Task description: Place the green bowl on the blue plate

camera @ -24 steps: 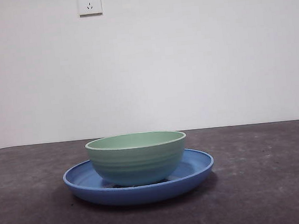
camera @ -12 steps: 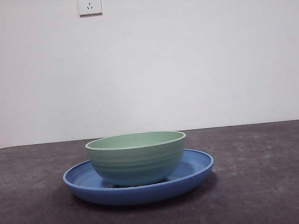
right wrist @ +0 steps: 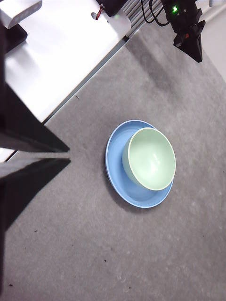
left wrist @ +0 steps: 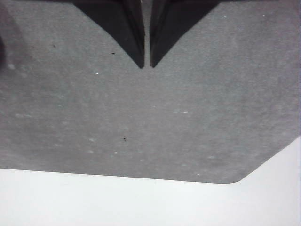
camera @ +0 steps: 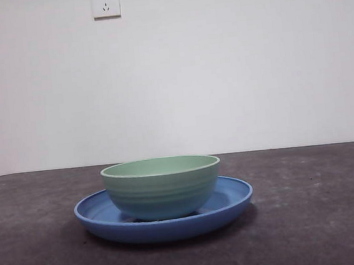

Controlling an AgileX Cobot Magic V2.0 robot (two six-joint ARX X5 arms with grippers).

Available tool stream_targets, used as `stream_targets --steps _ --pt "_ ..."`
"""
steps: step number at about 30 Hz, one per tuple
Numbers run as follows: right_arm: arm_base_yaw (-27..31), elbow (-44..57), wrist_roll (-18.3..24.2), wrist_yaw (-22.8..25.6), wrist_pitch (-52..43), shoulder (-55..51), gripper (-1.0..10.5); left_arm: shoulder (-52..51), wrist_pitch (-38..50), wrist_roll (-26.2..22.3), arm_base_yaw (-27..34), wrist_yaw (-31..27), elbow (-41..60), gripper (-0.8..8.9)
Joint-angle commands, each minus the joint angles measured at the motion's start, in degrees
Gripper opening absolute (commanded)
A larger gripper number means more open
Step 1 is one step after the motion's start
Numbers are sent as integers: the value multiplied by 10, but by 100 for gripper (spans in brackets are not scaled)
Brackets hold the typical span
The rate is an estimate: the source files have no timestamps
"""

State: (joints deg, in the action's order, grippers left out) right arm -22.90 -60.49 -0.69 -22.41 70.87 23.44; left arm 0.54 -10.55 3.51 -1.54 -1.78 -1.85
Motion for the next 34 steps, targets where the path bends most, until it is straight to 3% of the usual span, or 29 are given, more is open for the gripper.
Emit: stream_targets --steps 1,9,30,34 --pt "-3 -4 -4 -1 -6 2 18 -3 -6 -10 4 -3 12 19" --pt "-3 -4 -4 -1 -6 2 18 -3 -6 -70 4 -2 12 19" --pt "-3 -3 -4 -1 -9 1 18 -3 -3 -69 4 -2 12 19" --pt "21 -2 -3 -2 -16 -11 18 -3 -3 -69 4 -2 12 19"
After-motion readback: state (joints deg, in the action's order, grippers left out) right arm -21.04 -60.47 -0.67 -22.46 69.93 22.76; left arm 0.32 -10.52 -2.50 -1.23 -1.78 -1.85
